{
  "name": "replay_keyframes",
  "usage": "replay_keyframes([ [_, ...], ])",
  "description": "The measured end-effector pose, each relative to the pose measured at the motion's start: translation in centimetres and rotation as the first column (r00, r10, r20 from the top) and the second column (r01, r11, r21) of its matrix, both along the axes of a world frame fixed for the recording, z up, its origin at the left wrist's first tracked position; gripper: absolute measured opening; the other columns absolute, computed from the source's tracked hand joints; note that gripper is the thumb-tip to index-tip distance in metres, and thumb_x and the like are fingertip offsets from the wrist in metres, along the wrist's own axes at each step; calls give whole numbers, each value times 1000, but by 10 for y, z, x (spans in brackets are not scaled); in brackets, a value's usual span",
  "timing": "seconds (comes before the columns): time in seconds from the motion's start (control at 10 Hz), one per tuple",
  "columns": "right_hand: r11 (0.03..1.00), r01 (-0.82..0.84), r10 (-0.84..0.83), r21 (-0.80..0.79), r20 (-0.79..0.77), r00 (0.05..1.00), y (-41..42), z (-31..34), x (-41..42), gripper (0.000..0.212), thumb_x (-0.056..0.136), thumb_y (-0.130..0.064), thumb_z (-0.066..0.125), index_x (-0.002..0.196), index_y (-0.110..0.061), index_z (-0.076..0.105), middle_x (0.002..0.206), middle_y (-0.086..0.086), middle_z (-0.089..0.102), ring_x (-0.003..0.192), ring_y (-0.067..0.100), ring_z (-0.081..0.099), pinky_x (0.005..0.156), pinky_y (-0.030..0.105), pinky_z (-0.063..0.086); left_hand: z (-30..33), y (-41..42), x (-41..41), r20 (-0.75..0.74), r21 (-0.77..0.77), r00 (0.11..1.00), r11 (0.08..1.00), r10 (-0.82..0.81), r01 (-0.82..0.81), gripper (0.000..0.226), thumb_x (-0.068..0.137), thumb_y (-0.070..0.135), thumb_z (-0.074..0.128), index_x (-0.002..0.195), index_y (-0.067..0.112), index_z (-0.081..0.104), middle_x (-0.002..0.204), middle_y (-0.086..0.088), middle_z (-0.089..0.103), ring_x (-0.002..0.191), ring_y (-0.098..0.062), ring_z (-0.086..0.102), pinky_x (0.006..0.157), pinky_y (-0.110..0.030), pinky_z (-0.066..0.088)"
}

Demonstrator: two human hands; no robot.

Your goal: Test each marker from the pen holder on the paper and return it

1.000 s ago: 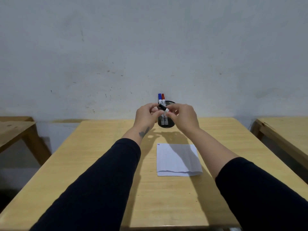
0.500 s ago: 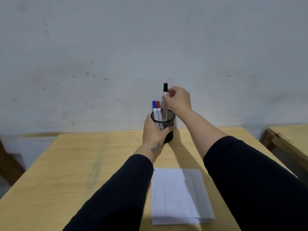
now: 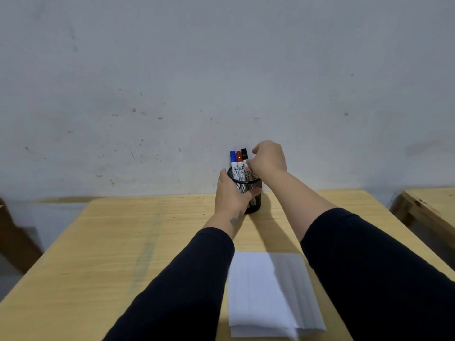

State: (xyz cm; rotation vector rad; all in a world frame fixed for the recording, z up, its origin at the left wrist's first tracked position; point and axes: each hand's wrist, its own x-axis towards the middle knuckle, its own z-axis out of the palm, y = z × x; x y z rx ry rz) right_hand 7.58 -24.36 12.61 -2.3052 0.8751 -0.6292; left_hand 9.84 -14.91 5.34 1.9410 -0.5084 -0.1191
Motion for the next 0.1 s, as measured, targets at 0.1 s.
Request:
replay_keyframes([
  [0.1,999,-20,21,-29,40,999,7,9,-23,31,84,-12,68,114,-5,67,115,15,68,107,30,64,87,32,51,20,14,-12,79,76,997,997,-1,-5,87,67,35,82,135,10,33,134,-9,48,124,-27,49,99,-41,45],
])
